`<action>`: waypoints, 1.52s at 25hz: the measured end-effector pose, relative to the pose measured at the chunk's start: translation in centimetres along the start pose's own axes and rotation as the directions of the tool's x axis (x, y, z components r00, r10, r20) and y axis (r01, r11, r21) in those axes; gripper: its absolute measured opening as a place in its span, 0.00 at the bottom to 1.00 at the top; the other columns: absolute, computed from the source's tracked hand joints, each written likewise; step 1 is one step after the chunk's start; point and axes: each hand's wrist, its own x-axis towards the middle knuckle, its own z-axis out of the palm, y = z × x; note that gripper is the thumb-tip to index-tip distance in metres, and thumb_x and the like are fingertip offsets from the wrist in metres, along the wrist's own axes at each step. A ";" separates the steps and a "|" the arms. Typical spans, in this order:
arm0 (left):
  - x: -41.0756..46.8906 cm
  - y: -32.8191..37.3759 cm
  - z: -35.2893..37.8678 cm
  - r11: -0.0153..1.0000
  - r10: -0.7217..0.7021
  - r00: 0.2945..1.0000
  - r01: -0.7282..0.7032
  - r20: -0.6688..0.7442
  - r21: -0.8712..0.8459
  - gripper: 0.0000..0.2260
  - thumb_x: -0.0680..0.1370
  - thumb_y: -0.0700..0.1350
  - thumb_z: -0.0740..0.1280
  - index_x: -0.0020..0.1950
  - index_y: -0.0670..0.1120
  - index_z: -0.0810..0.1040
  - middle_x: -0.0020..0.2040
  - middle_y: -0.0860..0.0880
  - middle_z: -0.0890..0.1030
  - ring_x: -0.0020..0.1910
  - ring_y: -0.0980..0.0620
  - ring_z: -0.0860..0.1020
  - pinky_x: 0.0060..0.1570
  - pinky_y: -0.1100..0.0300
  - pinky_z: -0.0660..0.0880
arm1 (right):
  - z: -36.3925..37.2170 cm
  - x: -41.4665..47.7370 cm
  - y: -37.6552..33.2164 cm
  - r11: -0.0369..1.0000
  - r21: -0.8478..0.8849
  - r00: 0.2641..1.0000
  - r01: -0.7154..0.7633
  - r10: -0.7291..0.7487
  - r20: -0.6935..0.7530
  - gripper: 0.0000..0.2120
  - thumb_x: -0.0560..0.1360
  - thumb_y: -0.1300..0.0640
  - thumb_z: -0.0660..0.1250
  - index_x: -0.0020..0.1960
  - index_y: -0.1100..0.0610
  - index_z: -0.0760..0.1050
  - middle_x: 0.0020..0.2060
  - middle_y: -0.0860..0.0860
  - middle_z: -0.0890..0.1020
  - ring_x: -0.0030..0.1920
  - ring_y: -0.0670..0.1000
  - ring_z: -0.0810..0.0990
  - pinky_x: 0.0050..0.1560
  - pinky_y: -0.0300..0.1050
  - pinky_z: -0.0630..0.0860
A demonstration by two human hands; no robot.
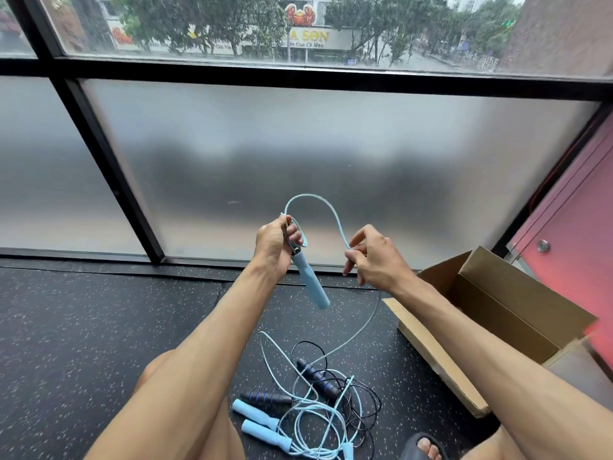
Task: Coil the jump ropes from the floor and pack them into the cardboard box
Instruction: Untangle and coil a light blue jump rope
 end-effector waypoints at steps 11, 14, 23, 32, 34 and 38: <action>-0.7 1.6 0.1 0.983 -0.049 0.995 0.064 0.091 -0.171 0.16 0.85 0.49 0.53 0.39 0.45 0.69 0.27 0.51 0.61 0.24 0.54 0.61 0.32 0.61 0.63 | 0.7 0.1 1.2 0.964 -0.220 0.965 -0.147 0.189 0.183 0.06 0.81 0.60 0.62 0.46 0.58 0.73 0.36 0.57 0.78 0.28 0.53 0.77 0.26 0.45 0.77; -0.6 1.5 0.1 0.980 0.005 0.998 0.007 0.058 -0.197 0.13 0.85 0.45 0.53 0.43 0.44 0.70 0.32 0.49 0.66 0.29 0.52 0.67 0.36 0.59 0.67 | 0.8 -0.5 0.1 0.983 -0.116 0.952 -0.144 0.170 0.254 0.07 0.83 0.61 0.60 0.50 0.62 0.74 0.34 0.57 0.76 0.26 0.50 0.75 0.21 0.42 0.74; -0.4 -0.5 0.6 0.859 0.274 0.954 -0.299 0.120 0.415 0.10 0.85 0.40 0.55 0.45 0.42 0.71 0.33 0.45 0.76 0.29 0.50 0.79 0.36 0.58 0.79 | 1.6 -1.2 -1.3 0.983 -0.144 0.956 0.114 -0.069 0.286 0.08 0.82 0.58 0.61 0.49 0.58 0.78 0.33 0.45 0.77 0.32 0.44 0.73 0.32 0.35 0.70; -1.7 -2.0 0.9 0.341 0.005 0.906 -0.400 0.424 0.850 0.15 0.84 0.44 0.59 0.37 0.46 0.72 0.26 0.48 0.74 0.21 0.56 0.70 0.26 0.62 0.69 | -1.0 -0.1 -0.8 0.977 -0.049 0.978 0.210 -0.209 0.019 0.03 0.75 0.60 0.71 0.43 0.58 0.81 0.31 0.46 0.79 0.29 0.41 0.73 0.34 0.37 0.68; -1.6 -2.1 1.1 0.368 -0.080 0.901 -0.370 0.426 0.853 0.20 0.85 0.48 0.56 0.34 0.45 0.74 0.24 0.51 0.69 0.20 0.56 0.65 0.25 0.62 0.63 | -1.3 0.1 -0.4 0.975 -0.038 0.975 0.220 -0.221 -0.018 0.03 0.75 0.59 0.71 0.44 0.58 0.80 0.30 0.47 0.78 0.29 0.42 0.71 0.34 0.38 0.68; -2.2 -1.8 1.6 0.420 -0.187 0.913 -0.259 0.363 0.870 0.25 0.85 0.53 0.55 0.29 0.46 0.67 0.20 0.53 0.66 0.18 0.55 0.61 0.23 0.63 0.57 | -1.2 0.2 -0.1 0.967 -0.063 0.966 0.248 -0.252 -0.057 0.07 0.75 0.56 0.73 0.45 0.58 0.77 0.33 0.51 0.80 0.31 0.44 0.72 0.35 0.37 0.70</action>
